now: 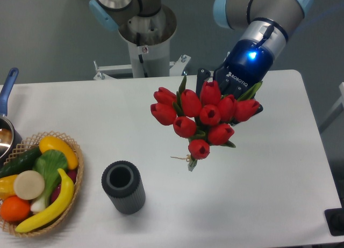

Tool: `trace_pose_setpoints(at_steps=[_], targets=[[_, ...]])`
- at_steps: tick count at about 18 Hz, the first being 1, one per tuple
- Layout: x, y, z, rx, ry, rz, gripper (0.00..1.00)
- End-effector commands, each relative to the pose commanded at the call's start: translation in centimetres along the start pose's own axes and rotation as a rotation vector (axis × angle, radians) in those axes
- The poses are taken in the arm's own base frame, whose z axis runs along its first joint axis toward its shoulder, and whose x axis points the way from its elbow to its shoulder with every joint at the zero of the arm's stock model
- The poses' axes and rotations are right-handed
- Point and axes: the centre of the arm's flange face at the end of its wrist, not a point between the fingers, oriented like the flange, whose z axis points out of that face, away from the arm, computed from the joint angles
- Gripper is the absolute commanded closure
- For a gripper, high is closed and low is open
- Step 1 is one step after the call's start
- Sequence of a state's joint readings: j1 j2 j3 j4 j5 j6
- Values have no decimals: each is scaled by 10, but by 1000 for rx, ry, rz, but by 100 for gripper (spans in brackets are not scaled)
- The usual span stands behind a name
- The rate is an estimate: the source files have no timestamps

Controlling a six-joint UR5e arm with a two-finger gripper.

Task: Place the flowers on the table
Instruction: 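Hold the red tulip bouquet and begin moving it toward the table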

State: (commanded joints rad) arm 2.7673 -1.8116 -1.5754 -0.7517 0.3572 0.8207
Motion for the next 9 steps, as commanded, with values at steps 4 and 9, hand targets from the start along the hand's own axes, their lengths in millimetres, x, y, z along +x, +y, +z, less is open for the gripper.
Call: trace_pose_setpoints(at_steps=[4, 9], targets=[[-7, -5, -2, -75, -81, 26, 67], [-11, -2, -6, -163, -166, 51, 67]])
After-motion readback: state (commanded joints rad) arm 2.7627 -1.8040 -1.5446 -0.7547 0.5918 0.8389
